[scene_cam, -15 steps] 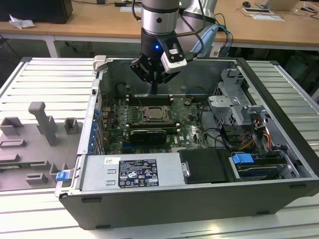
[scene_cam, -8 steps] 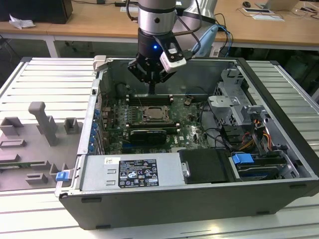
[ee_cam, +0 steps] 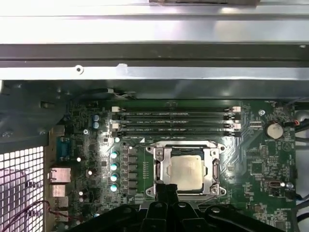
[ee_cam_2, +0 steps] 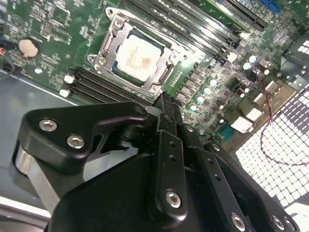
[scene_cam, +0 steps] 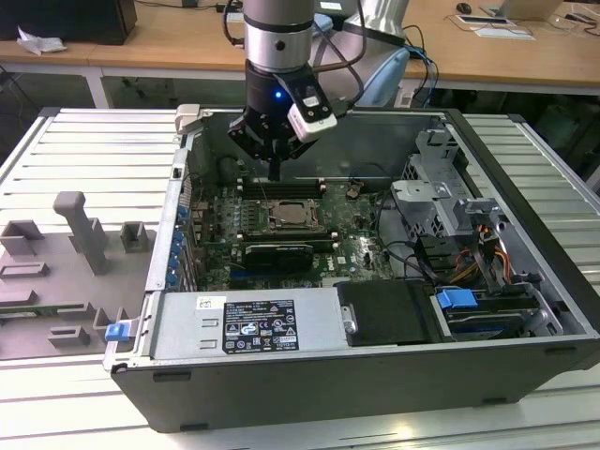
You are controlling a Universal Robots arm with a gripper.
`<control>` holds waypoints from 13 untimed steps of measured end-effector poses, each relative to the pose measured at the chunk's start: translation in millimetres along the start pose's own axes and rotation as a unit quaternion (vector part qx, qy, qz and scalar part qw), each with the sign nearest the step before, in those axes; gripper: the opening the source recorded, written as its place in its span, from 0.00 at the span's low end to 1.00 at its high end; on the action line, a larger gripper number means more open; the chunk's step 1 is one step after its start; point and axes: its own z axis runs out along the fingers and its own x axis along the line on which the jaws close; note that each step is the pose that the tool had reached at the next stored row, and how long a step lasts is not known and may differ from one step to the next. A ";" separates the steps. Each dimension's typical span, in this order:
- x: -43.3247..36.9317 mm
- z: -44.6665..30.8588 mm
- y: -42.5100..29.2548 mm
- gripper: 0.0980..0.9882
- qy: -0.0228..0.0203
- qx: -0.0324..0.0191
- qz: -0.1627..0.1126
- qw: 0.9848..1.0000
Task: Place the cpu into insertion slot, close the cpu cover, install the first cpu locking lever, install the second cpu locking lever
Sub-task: 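Install the first cpu locking lever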
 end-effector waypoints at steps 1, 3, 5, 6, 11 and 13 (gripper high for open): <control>2.6 0.6 0.0 0.01 0.000 0.000 0.000 1.000; 7.8 1.7 0.0 0.01 0.000 -0.002 -0.001 1.000; 12.8 2.3 -0.1 0.01 0.000 -0.004 -0.001 1.000; 13.9 2.5 -0.1 0.01 0.000 -0.005 -0.001 1.000; 31.1 5.1 -0.3 0.01 0.000 -0.006 -0.004 1.000; 33.5 6.1 -0.3 0.01 0.000 -0.006 -0.005 1.000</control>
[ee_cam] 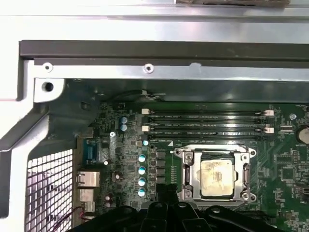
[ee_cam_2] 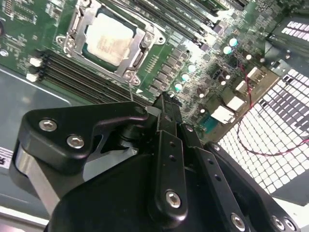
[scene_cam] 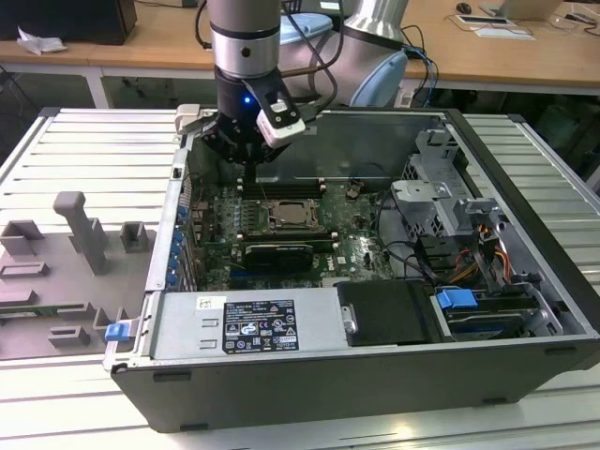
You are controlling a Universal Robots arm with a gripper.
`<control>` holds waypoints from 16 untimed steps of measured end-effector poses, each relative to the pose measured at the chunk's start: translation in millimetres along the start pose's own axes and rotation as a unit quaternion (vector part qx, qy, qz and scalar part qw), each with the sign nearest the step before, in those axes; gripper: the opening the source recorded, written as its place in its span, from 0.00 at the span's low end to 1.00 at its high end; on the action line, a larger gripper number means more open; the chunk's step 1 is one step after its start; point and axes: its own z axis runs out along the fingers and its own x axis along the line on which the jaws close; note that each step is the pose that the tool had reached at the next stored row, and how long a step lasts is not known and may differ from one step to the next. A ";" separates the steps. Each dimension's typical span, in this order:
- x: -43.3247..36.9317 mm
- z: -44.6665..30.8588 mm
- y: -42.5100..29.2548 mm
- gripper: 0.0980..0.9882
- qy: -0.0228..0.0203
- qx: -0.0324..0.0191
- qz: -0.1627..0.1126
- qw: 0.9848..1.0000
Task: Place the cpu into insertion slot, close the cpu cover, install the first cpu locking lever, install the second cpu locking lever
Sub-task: 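Install the first cpu locking lever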
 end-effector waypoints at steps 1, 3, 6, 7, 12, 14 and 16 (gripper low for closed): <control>1.1 0.8 0.3 0.01 0.000 0.000 -0.001 1.000; 2.4 2.0 1.1 0.01 0.000 0.000 -0.001 1.000; 3.3 9.8 8.8 0.01 0.000 0.000 -0.006 1.000; 3.3 12.1 11.8 0.01 0.000 0.000 -0.007 1.000; 3.9 16.6 20.0 0.01 0.001 0.000 -0.014 1.000; 3.9 17.2 24.7 0.01 0.001 0.000 -0.016 1.000; 3.8 17.8 27.3 0.01 0.001 0.000 -0.016 1.000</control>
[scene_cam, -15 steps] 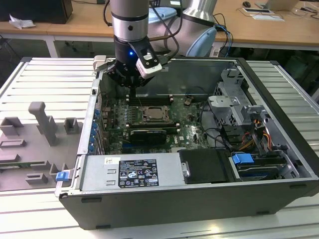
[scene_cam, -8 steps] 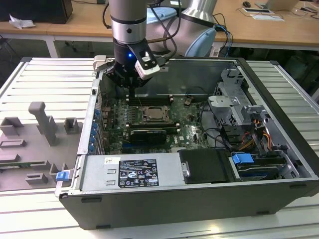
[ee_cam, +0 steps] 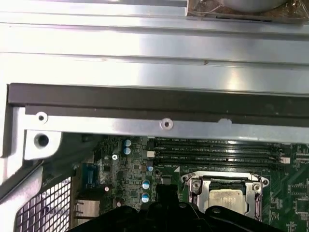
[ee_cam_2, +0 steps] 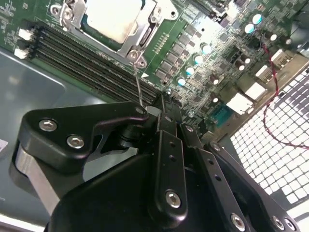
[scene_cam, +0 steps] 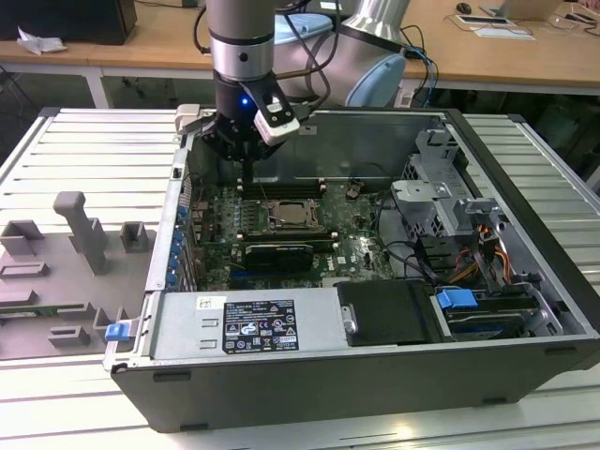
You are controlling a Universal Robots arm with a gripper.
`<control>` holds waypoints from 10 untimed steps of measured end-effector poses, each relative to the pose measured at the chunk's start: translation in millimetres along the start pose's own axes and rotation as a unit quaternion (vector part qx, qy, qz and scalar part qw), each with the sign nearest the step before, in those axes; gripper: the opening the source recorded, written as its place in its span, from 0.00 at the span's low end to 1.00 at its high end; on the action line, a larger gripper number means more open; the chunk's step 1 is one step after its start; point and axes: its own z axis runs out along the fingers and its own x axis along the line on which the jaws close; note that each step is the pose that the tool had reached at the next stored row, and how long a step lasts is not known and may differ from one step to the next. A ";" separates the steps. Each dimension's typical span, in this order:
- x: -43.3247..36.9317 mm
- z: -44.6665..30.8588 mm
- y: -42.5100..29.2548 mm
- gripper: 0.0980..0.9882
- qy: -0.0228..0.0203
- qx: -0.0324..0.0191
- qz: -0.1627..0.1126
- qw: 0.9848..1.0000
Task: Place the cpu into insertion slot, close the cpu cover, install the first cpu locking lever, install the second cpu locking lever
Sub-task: 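Install the first cpu locking lever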
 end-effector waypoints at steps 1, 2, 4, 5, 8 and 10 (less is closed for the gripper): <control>-1.1 0.3 0.3 0.01 0.000 0.000 0.000 1.000; -2.4 0.4 0.4 0.01 0.000 0.000 0.000 1.000; -7.0 0.7 0.4 0.01 0.000 0.000 0.000 1.000; -8.5 0.8 0.3 0.01 0.000 0.000 0.000 1.000; -12.1 0.9 0.1 0.01 0.000 0.000 0.000 1.000; -13.2 1.1 0.0 0.01 0.000 0.000 0.000 1.000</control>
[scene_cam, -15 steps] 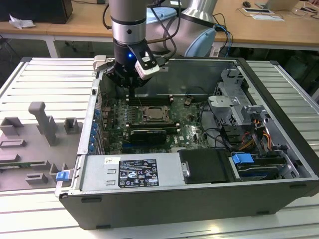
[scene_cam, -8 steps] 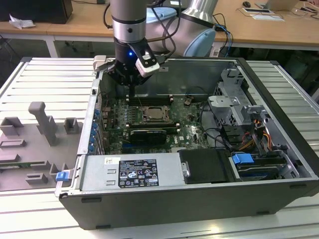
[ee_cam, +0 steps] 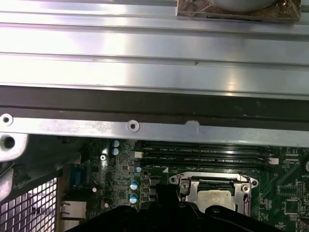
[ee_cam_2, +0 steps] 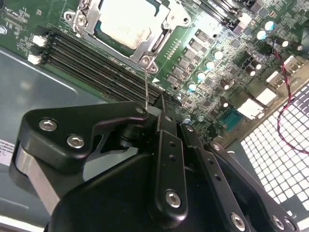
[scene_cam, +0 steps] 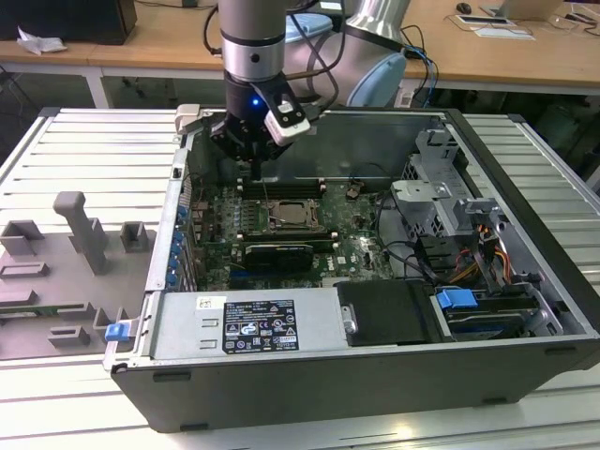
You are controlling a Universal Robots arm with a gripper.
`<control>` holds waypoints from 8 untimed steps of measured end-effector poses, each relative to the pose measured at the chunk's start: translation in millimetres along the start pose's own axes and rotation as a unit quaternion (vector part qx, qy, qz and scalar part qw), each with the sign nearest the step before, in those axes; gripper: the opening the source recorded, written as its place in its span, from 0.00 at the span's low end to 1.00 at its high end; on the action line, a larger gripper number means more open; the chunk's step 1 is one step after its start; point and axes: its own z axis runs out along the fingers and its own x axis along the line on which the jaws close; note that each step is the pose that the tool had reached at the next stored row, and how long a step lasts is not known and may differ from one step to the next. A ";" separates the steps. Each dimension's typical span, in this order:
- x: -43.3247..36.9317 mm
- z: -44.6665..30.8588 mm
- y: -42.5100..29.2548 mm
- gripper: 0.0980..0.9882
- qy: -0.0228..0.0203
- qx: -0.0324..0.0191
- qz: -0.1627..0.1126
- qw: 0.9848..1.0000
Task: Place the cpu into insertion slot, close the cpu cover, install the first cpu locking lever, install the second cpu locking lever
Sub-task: 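Install the first cpu locking lever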
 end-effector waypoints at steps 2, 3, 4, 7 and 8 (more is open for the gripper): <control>-1.3 0.1 0.0 0.01 0.000 0.000 0.000 1.000; -2.3 0.1 -0.1 0.01 0.000 0.000 0.000 1.000; -3.4 0.1 -0.1 0.01 0.000 0.000 0.000 1.000; -6.3 0.3 -0.3 0.01 0.000 0.000 0.000 1.000; -7.2 0.3 -0.3 0.01 0.000 0.000 0.000 1.000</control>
